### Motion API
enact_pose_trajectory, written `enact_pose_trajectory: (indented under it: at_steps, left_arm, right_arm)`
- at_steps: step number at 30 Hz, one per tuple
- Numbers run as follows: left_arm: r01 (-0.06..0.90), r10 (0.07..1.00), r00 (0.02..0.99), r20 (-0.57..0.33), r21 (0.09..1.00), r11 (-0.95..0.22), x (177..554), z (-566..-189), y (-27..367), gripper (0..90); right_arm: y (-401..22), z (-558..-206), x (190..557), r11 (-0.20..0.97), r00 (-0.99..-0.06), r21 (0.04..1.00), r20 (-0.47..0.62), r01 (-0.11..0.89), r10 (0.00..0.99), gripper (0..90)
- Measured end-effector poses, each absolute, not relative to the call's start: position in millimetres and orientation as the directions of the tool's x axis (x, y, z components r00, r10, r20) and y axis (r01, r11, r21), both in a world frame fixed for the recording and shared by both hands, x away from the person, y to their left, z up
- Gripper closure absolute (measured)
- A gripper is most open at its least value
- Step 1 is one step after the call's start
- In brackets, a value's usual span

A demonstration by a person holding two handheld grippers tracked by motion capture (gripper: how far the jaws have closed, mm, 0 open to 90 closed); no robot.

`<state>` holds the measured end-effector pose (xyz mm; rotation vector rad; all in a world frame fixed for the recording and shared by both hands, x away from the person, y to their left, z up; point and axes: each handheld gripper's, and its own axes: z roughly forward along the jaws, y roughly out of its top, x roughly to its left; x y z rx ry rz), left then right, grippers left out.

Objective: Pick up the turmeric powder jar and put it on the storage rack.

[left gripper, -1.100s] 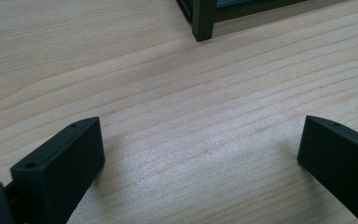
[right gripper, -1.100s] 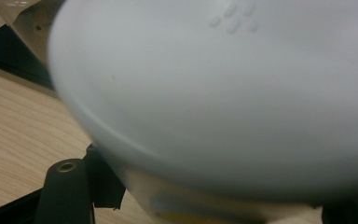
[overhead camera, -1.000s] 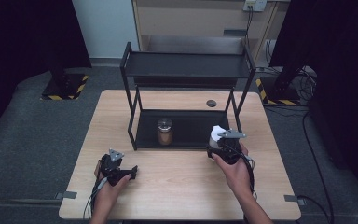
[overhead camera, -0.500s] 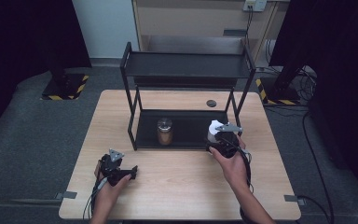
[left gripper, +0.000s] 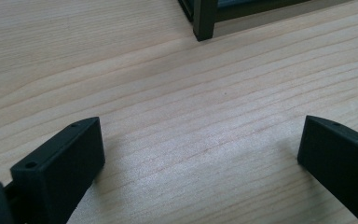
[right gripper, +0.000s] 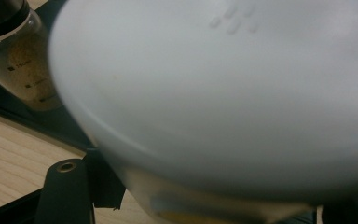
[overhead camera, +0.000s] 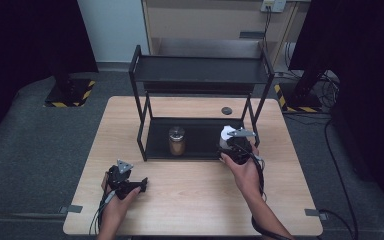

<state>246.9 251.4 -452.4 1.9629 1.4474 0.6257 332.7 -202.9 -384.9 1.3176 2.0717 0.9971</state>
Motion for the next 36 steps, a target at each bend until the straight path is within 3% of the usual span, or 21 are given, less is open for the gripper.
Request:
enact_pose_trajectory:
  at_steps: [36]
  left_arm:
    - [0.665,0.956,0.294,0.014,0.715,-0.215,248.6,-452.8,250.6,0.0]
  right_arm:
    - [-178.6,-389.7,367.2,0.265,-0.422,0.788,-0.007,0.556,0.907,31.8]
